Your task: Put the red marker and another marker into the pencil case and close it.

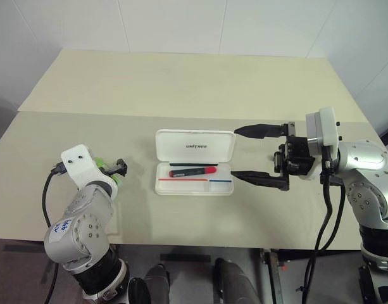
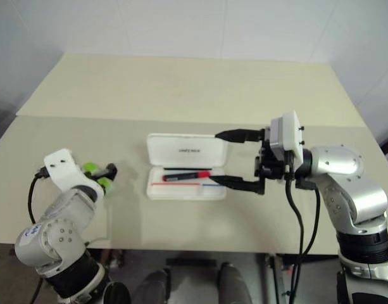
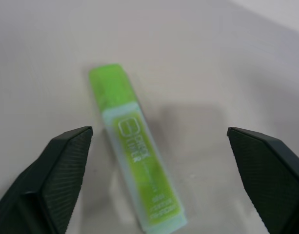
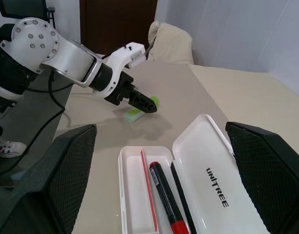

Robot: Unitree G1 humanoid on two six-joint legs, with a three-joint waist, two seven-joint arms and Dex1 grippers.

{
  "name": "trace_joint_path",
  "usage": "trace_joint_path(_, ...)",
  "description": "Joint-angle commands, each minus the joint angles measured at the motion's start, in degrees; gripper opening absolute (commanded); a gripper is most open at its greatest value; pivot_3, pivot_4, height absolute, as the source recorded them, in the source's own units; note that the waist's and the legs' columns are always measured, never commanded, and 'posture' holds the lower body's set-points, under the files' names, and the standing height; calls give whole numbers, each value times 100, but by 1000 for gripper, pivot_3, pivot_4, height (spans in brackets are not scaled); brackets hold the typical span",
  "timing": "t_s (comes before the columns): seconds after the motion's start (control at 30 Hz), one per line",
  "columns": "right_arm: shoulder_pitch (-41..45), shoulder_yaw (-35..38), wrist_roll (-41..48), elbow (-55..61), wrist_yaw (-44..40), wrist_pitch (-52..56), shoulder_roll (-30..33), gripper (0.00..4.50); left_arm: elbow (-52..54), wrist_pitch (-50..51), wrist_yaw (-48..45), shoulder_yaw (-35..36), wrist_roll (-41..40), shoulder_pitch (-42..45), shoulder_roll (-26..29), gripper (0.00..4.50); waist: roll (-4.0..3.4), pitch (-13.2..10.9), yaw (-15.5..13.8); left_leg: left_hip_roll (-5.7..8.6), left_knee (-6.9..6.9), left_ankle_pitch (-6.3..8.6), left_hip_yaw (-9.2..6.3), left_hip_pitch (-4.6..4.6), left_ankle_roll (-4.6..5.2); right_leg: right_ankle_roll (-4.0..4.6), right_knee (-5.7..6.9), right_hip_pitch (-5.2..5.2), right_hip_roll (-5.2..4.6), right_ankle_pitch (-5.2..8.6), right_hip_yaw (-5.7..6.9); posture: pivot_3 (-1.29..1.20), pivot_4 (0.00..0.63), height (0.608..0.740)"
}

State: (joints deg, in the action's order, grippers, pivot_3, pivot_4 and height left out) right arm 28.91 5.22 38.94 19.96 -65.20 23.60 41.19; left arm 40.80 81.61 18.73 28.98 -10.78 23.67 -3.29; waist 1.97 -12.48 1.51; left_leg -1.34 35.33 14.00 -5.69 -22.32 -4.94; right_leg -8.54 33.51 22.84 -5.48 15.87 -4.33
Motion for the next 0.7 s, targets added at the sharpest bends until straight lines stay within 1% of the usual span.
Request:
trace_joint_path(0.03, 54, 116, 24, 29, 15, -123, 7, 4500, 214, 224, 42, -120, 229, 116, -4, 4476, 0, 0, 0, 0, 0, 0, 0, 0, 0, 0, 0, 0, 0, 0, 0, 0, 150, 740)
trace_joint_path(0.3, 138, 69, 7, 9, 57, -127, -59, 4500, -39, 1009, 117, -340, 826, 425, 44, 4476, 0, 0, 3, 0, 0, 0, 0, 0, 0, -3, 0, 0, 0, -1, 0, 0, 150, 740)
trace_joint_path(0.43, 171, 59, -17, -5, 61, -133, -91, 4500, -159, 1089, 94, -523, 1066, 462, 109, 4476, 0, 0, 3, 0, 0, 0, -1, 0, -1, -8, 1, 0, 0, -4, 0, 0, 150, 740)
trace_joint_path(0.57, 194, 82, -38, -34, 68, -173, -114, 4500, -184, 1089, 41, -530, 1249, 520, 83, 4476, 0, 0, 1, 0, 0, 0, 0, 0, -1, -11, 1, 0, 0, -6, 0, 0, 150, 740)
trace_joint_path(0.67, 182, 87, -42, -48, 87, -215, -119, 4500, -149, 1077, -28, -555, 1348, 545, 115, 3866, 0, 0, 5, 0, 0, 0, 0, 0, -1, -11, 1, 0, 0, -6, 0, 0, 150, 740)
trace_joint_path(0.7, 181, 88, -42, -49, 96, -224, -121, 4500, -144, 1081, -47, -564, 1377, 557, 107, 3503, 0, 0, 5, 0, -1, 1, 0, 0, -2, -13, 1, 0, 0, -7, 0, 0, 150, 740)
